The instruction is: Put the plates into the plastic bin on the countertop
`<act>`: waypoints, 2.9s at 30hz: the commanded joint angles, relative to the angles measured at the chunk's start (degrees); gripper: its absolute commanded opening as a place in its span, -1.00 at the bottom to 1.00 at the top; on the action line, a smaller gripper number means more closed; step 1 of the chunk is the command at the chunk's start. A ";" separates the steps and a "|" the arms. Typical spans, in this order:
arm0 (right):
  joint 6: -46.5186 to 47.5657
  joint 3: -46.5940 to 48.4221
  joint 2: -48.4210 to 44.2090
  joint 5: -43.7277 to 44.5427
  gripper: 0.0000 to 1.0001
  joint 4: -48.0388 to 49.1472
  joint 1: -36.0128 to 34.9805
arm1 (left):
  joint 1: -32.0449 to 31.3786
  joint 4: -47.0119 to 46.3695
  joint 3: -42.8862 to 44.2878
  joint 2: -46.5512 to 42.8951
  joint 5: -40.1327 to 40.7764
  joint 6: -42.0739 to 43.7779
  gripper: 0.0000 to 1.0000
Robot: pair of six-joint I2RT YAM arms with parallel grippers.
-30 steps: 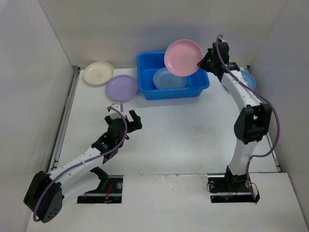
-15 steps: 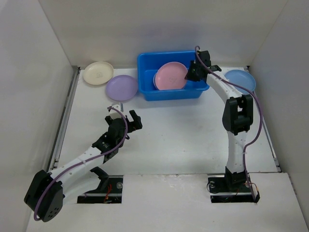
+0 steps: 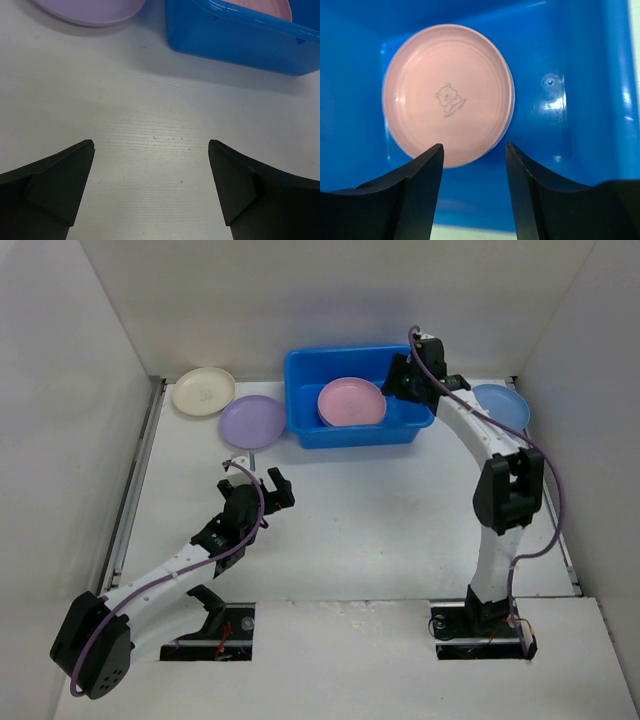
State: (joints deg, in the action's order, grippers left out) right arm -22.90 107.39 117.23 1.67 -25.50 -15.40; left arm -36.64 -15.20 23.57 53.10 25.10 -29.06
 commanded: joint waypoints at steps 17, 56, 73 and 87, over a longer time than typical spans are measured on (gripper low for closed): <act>-12.08 -38.13 -25.48 6.25 0.37 17.14 23.25 | -0.05 -2.46 -0.02 -0.81 -0.05 -0.47 1.00; -49.52 -30.84 1.51 -9.14 0.25 32.53 37.50 | 0.65 -2.46 -0.11 -1.07 -0.67 -1.00 1.00; -56.03 -28.47 5.29 -6.33 -0.51 32.26 37.15 | 1.36 -2.46 -0.19 -0.81 -1.28 -1.35 1.00; -56.21 -35.14 -3.13 -9.84 -0.89 40.25 35.14 | 1.62 -2.46 -0.37 -0.63 -1.55 -1.79 1.00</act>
State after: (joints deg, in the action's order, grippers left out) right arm -77.93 73.89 120.73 -5.72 6.81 21.23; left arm -35.51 -15.20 23.57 53.08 23.92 -30.37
